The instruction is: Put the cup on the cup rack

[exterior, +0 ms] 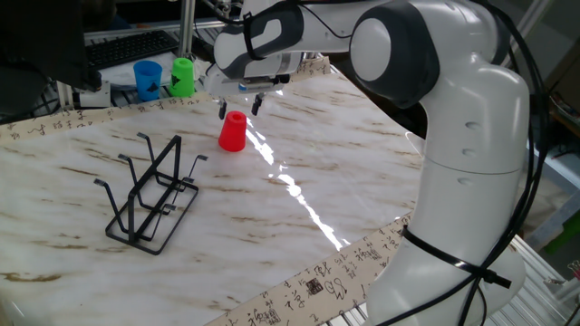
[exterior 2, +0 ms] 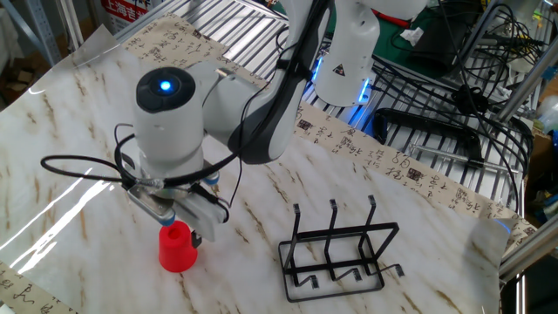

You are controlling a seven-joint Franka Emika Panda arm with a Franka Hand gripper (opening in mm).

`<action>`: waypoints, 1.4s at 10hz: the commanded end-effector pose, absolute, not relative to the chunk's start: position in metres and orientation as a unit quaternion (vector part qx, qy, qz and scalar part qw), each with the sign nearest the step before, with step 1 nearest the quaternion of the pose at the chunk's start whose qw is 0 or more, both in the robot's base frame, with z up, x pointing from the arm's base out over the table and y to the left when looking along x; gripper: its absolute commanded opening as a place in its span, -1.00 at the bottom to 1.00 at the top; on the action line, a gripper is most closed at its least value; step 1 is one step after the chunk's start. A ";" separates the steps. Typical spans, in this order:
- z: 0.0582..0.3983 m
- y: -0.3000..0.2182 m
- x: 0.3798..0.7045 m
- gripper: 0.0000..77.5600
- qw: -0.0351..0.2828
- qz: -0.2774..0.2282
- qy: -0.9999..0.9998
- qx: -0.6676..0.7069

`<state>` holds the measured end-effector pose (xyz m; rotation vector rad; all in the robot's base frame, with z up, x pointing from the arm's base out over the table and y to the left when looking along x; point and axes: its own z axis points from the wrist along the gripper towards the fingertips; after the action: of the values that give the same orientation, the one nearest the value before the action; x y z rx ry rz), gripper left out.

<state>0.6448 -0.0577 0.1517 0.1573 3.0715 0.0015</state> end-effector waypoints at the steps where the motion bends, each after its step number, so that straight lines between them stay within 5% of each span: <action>1: 0.150 -0.059 0.646 1.00 0.035 0.001 0.998 0.051; 14: 0.135 -0.060 0.650 1.00 0.043 0.001 0.998 0.050</action>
<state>0.6493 -0.0592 0.1334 0.1517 3.0556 0.0036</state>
